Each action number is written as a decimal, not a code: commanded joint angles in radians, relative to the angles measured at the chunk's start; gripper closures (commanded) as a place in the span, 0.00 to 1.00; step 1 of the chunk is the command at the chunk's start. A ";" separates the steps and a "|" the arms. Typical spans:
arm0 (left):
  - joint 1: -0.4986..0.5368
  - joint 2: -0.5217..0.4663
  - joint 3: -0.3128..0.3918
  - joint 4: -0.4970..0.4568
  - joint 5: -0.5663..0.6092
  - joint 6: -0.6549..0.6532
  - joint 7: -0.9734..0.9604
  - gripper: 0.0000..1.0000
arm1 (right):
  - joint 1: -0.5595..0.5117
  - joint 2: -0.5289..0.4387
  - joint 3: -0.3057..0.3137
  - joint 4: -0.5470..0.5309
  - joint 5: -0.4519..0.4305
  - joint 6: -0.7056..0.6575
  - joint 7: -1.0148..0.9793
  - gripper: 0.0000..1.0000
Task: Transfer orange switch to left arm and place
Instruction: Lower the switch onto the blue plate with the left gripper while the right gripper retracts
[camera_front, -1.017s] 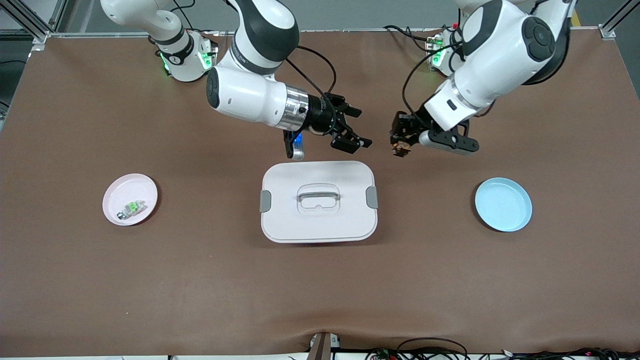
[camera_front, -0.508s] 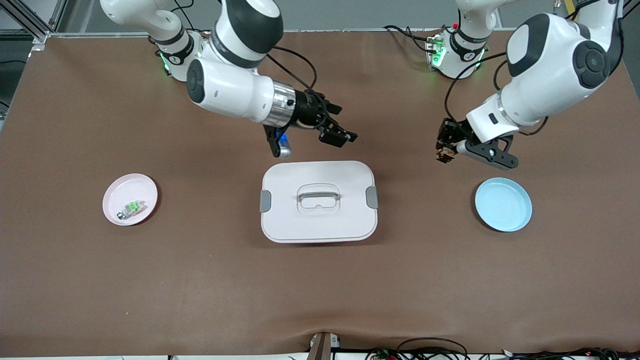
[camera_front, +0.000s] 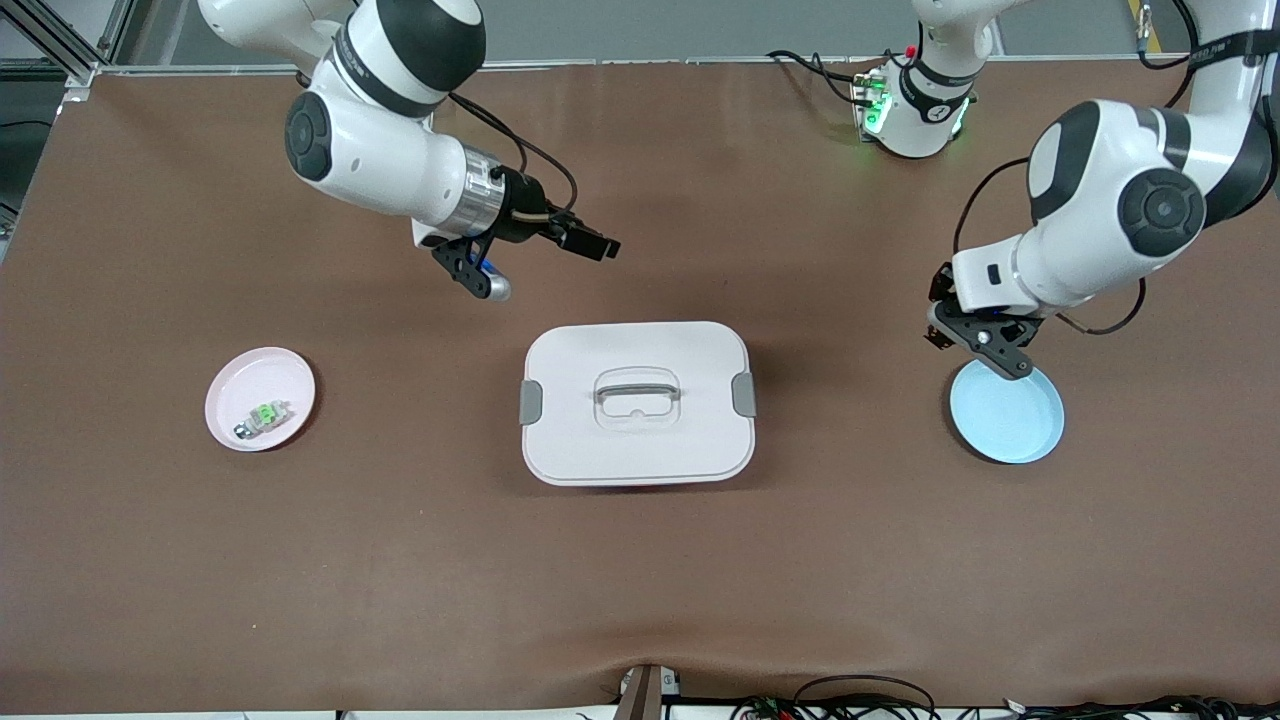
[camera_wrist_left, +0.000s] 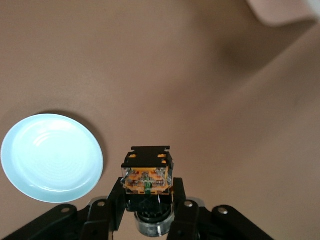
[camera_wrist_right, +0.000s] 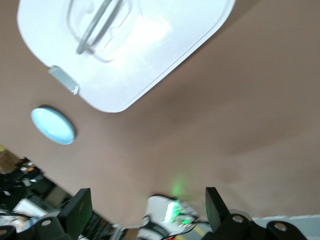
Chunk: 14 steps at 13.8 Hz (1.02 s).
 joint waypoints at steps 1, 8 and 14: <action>0.009 0.039 -0.009 0.015 0.130 0.000 0.085 1.00 | 0.000 -0.078 0.007 -0.087 -0.123 0.016 -0.067 0.00; 0.032 0.145 -0.009 0.006 0.388 0.113 0.279 1.00 | -0.067 -0.172 0.005 -0.211 -0.378 0.003 -0.264 0.00; 0.144 0.194 -0.008 -0.076 0.409 0.320 0.474 1.00 | -0.251 -0.241 0.006 -0.245 -0.502 -0.113 -0.537 0.00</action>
